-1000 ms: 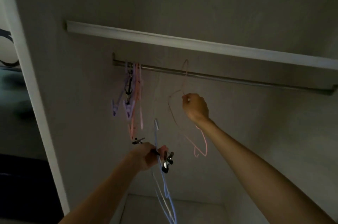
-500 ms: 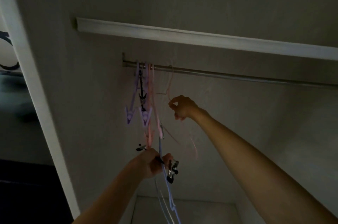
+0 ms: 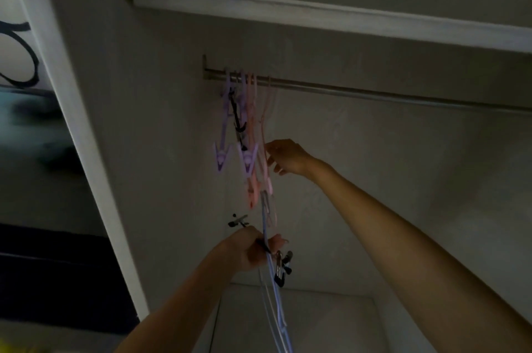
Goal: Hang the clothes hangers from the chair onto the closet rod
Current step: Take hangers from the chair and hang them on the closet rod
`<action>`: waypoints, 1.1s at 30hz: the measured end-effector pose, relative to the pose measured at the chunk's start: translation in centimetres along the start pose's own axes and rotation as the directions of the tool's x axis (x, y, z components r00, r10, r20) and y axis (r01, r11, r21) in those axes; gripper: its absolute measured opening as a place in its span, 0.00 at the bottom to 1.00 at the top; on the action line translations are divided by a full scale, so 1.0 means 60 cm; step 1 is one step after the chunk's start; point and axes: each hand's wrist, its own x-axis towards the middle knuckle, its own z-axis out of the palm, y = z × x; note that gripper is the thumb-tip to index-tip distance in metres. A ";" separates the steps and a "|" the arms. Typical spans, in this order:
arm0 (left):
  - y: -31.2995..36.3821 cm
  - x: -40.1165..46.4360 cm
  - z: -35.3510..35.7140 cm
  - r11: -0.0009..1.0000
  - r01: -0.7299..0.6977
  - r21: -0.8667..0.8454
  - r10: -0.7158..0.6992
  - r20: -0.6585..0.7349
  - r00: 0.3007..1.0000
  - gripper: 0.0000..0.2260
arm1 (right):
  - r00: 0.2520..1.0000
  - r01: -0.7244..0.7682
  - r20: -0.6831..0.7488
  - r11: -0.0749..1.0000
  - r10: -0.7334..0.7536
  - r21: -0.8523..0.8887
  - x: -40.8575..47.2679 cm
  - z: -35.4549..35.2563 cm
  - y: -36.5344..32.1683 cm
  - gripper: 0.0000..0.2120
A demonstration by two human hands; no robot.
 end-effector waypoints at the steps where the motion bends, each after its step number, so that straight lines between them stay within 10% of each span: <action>1: -0.007 0.001 0.000 1.000 0.002 0.019 -0.002 0.003 1.000 0.20 | 0.999 0.013 -0.036 1.000 -0.014 -0.023 -0.004 0.001 0.018 0.20; 6: -0.049 -0.013 -0.001 0.998 0.011 0.067 -0.010 -0.011 1.000 0.19 | 0.989 -0.113 -0.097 0.994 0.111 -0.010 -0.043 0.007 0.109 0.20; 11: -0.097 -0.028 0.019 0.999 0.006 -0.038 -0.006 0.004 1.000 0.14 | 0.812 -0.427 0.360 0.889 0.458 -0.167 -0.133 0.010 0.176 0.13; 18: -0.180 -0.038 0.088 0.985 -0.026 -0.173 0.029 0.017 0.999 0.11 | 0.589 -0.409 0.684 0.889 0.430 -0.206 -0.247 0.028 0.244 0.13; 27: -0.211 -0.043 0.136 0.981 -0.024 -0.190 0.014 -0.054 0.998 0.16 | 0.729 -0.256 0.454 0.818 0.513 -0.514 -0.267 0.001 0.248 0.12; 33: -0.209 -0.028 0.124 0.998 0.018 -0.067 -0.018 -0.001 1.000 0.13 | 0.977 0.022 0.202 0.917 0.065 -0.399 -0.277 -0.040 0.259 0.08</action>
